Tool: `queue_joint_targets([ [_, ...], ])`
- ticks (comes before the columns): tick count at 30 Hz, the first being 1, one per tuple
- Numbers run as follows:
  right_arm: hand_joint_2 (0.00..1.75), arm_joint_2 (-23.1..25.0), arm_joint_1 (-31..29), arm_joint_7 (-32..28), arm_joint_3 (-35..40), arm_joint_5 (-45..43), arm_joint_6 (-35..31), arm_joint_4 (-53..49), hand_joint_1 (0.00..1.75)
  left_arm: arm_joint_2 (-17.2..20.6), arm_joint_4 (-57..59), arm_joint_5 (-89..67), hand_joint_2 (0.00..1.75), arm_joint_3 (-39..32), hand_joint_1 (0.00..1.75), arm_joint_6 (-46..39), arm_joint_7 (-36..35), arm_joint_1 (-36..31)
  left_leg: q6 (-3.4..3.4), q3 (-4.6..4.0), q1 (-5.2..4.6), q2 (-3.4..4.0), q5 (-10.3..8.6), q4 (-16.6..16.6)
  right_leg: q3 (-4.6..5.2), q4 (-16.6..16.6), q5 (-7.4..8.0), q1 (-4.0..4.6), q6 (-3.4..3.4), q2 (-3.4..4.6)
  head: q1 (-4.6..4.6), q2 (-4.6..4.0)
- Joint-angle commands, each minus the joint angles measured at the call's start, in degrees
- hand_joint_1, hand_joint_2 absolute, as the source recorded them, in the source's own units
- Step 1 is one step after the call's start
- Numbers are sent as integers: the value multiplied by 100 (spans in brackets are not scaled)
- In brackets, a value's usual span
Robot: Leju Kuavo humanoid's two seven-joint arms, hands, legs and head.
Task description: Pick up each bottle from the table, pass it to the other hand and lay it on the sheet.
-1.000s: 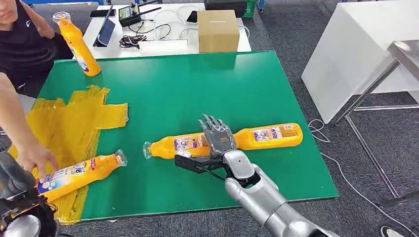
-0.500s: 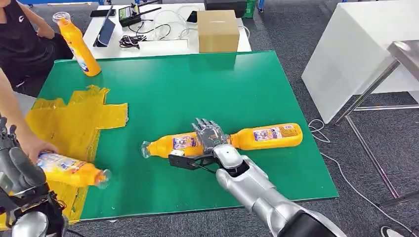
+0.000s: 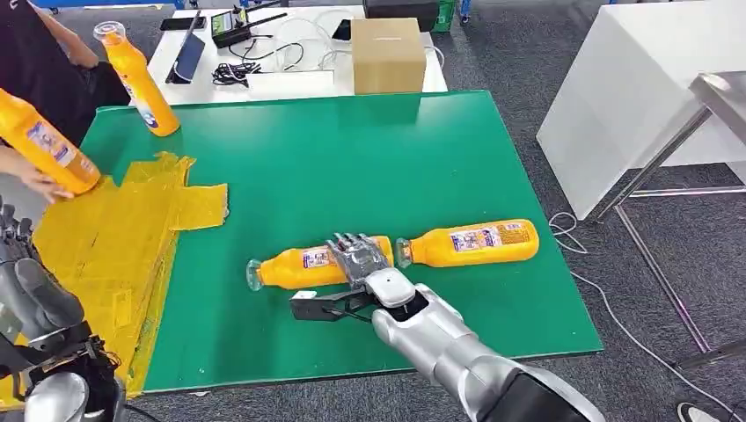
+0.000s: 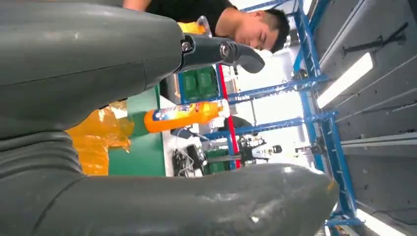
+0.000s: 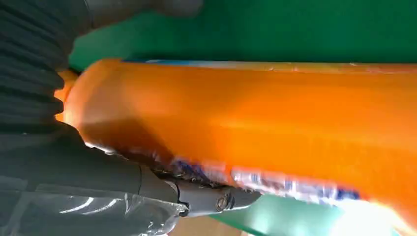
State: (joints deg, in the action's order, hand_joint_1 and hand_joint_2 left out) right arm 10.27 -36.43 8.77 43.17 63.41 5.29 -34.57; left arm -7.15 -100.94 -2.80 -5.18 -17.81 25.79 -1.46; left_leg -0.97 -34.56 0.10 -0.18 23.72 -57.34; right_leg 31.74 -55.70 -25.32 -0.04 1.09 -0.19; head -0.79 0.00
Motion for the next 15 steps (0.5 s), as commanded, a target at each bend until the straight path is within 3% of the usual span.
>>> queue_joint_targets([
  [1, 175, 61, -265, 411, 681, 140, 387, 894, 175, 128, 221, 50, 0, -13, 0, -132, -143, -79, 7, 22, 6, 0, 2, 6, -21, 9, -1, 5, -1, 0, 0, 0],
  [15, 175, 82, -364, 586, 811, 237, 674, 493, 175, 135, 146, 107, 0, -56, 0, -100, -144, -238, 3, 31, 2, -6, -1, 3, -35, 4, -1, 1, 0, -5, 0, 0],
])
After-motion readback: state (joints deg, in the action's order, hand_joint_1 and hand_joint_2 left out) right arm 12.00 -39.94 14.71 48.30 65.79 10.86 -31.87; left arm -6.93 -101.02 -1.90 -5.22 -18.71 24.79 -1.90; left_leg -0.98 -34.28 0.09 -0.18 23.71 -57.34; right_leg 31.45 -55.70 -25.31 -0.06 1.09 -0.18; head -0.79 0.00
